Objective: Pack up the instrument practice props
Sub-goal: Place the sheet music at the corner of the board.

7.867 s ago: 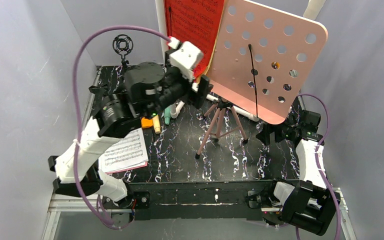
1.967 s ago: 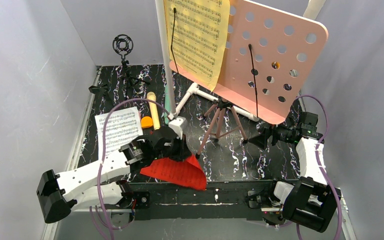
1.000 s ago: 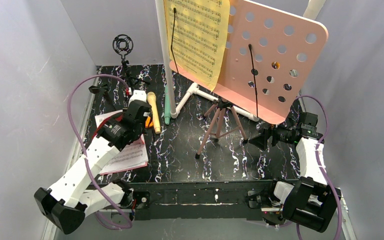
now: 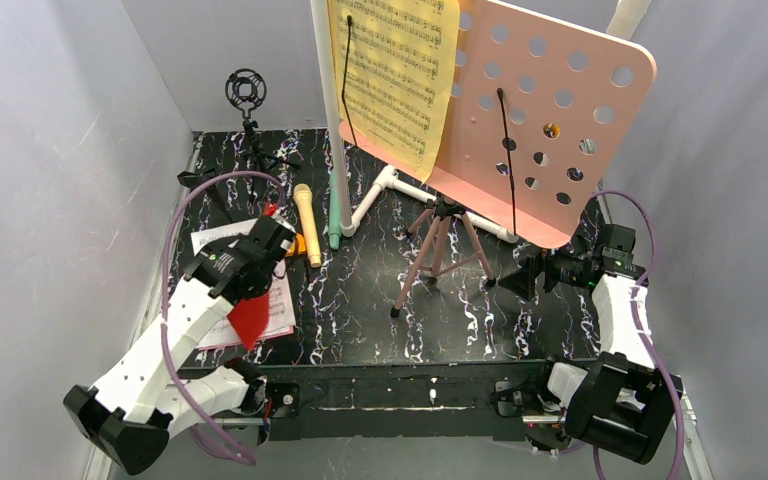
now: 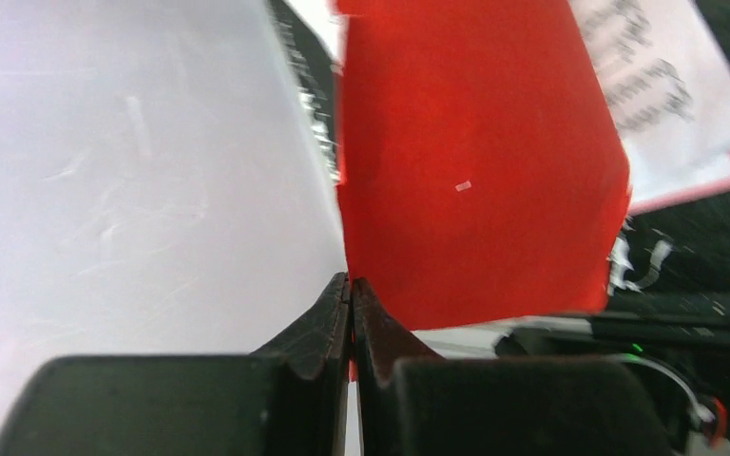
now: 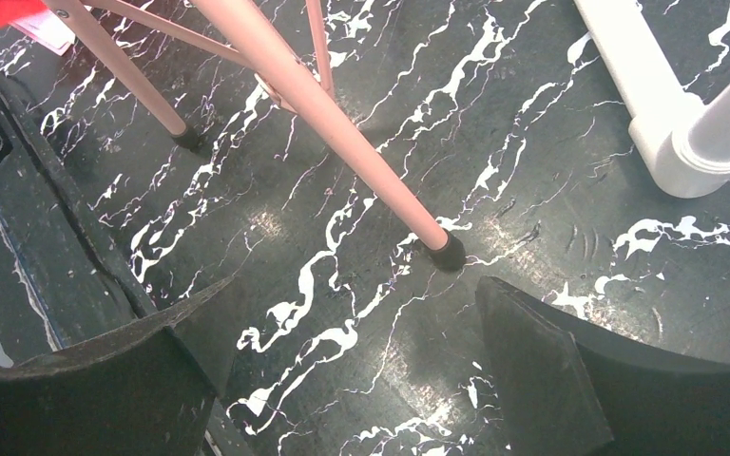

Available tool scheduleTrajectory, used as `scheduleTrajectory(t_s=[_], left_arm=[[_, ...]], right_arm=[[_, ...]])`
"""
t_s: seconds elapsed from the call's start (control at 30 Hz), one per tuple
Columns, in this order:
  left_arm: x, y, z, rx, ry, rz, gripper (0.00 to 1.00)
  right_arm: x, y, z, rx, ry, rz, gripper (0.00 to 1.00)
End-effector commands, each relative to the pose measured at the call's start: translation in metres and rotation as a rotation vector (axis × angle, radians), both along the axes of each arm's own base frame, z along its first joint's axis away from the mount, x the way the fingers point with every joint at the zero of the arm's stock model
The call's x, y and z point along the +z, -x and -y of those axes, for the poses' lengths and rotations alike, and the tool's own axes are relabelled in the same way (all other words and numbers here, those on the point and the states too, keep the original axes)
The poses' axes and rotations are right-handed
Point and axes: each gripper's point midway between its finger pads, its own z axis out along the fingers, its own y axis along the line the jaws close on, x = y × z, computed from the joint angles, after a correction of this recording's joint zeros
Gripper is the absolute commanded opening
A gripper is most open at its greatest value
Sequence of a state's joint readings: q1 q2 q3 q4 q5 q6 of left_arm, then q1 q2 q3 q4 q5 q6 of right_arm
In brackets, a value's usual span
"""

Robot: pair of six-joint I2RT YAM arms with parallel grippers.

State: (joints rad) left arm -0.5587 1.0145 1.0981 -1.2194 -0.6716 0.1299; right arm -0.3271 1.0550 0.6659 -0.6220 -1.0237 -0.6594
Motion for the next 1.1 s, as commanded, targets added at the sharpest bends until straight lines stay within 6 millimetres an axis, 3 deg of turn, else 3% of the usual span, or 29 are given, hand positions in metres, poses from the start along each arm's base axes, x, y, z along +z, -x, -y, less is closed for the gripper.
scheduleTrajectory(t_s=[0.0,0.1,0.2,0.4,0.47,0.6,0.7,0.77,0.8,0.87,0.93,0.97,1.07], left_arm=[[0.068,-0.015,-0.035,0.02,-0.183,0.298,0.0],[0.098,-0.019,-0.045,0.009,-0.238,0.421,0.0],[0.114,-0.015,-0.055,0.01,-0.256,0.488,0.0],[0.106,-0.005,-0.069,0.045,-0.273,0.467,0.0],[0.103,-0.01,-0.073,0.068,-0.284,0.464,0.0],[0.116,-0.03,-0.079,0.124,-0.263,0.507,0.0],[0.144,-0.046,-0.084,0.179,-0.303,0.566,0.0],[0.176,-0.052,-0.088,0.227,-0.324,0.651,0.0],[0.199,-0.052,-0.09,0.261,-0.321,0.731,0.0],[0.227,-0.047,-0.094,0.312,-0.339,0.825,0.0],[0.24,-0.04,-0.098,0.342,-0.352,0.886,0.0],[0.24,-0.036,-0.099,0.343,-0.358,0.894,0.0],[0.171,-0.025,-0.095,0.239,-0.376,0.739,0.0]], right_arm=[[0.009,-0.011,0.004,0.003,0.01,0.05,1.0],[0.009,-0.011,0.004,0.004,0.007,0.048,1.0],[0.009,-0.011,0.003,0.005,0.004,0.046,1.0],[0.008,-0.011,0.003,0.006,-0.002,0.041,1.0],[0.008,-0.011,0.003,0.006,-0.002,0.042,1.0],[0.008,-0.011,0.003,0.006,-0.001,0.043,1.0],[0.008,-0.011,0.003,0.007,-0.002,0.044,1.0],[0.008,-0.01,0.003,0.005,-0.001,0.044,1.0],[0.008,-0.011,0.003,0.005,0.0,0.046,1.0],[0.008,-0.011,0.003,0.006,0.0,0.047,1.0],[0.008,-0.011,0.003,0.006,-0.001,0.046,1.0],[0.008,-0.011,0.003,0.006,-0.001,0.046,1.0],[0.007,-0.011,0.003,0.005,0.002,0.044,1.0]])
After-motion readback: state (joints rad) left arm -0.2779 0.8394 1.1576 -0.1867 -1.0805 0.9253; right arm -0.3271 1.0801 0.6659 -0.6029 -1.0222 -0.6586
